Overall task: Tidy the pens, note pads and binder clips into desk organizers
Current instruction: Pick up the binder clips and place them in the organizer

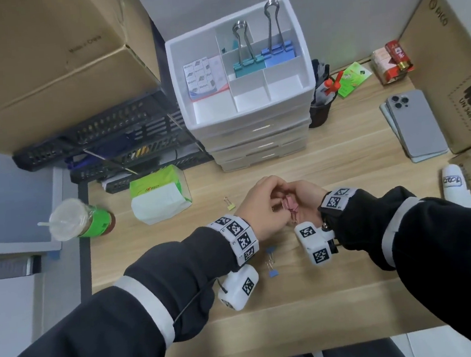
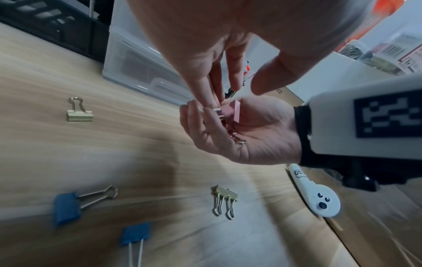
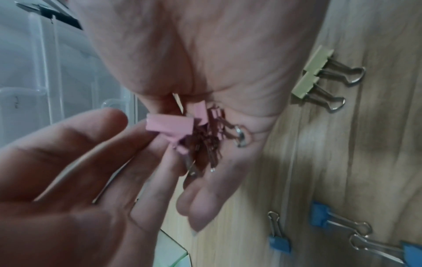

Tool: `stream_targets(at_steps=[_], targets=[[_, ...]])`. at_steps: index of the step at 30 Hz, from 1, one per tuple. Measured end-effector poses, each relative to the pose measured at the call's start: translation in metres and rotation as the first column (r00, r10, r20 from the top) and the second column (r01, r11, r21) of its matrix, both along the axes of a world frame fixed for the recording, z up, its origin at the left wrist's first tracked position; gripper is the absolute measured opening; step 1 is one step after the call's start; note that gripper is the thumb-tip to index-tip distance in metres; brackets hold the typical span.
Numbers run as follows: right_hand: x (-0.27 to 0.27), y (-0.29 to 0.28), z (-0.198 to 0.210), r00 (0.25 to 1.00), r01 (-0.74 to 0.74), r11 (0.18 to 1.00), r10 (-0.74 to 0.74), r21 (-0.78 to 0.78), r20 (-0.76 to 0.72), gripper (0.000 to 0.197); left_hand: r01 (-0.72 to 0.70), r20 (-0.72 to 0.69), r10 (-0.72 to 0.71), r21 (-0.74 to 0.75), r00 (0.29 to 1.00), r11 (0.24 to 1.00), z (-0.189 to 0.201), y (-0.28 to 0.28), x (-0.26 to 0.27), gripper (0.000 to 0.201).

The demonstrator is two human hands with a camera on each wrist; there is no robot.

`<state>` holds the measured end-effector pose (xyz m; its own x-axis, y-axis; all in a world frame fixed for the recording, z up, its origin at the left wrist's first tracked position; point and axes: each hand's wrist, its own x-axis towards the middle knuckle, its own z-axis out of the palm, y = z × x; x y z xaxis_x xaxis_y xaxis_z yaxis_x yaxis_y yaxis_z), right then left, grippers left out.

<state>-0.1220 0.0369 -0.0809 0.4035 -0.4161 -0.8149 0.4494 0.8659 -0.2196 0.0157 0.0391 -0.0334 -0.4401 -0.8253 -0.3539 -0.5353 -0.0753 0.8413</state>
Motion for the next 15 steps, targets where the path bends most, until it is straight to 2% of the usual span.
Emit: stream_targets(at_steps=[3,5,7,9,11,13,15], targets=[[-0.003,0.0,0.006,1.0,0.023,1.0,-0.023,-0.001,0.009,0.023,0.056,0.015,-0.055,-0.053,0.998,0.997,0.008,-0.002,-0.003,0.041],[-0.007,-0.003,0.01,0.998,0.047,0.998,-0.046,0.029,-0.038,0.026,0.155,0.074,-0.145,-0.159,0.987,0.975,0.014,-0.004,-0.002,0.037],[-0.008,-0.007,0.02,0.996,0.041,0.997,-0.035,0.071,-0.081,0.03,0.21,0.169,-0.17,-0.26,0.971,0.942,0.023,-0.01,0.0,0.027],[-0.009,-0.013,0.036,0.993,-0.032,0.992,0.046,0.123,-0.109,0.039,0.185,0.215,-0.119,-0.321,0.969,0.929,0.036,-0.02,0.005,0.019],[-0.01,-0.024,0.054,0.995,-0.055,0.988,0.066,0.142,-0.077,0.043,0.12,0.242,-0.031,-0.362,0.97,0.924,0.054,-0.033,0.009,0.014],[-0.009,-0.035,0.074,0.993,-0.091,0.991,0.097,0.096,-0.065,0.042,0.083,0.271,0.04,-0.428,0.962,0.9,0.077,-0.046,0.014,0.012],[-0.009,-0.047,0.096,0.993,-0.074,0.996,0.078,0.049,-0.083,0.042,0.113,0.316,0.051,-0.478,0.947,0.871,0.1,-0.057,0.017,0.015]])
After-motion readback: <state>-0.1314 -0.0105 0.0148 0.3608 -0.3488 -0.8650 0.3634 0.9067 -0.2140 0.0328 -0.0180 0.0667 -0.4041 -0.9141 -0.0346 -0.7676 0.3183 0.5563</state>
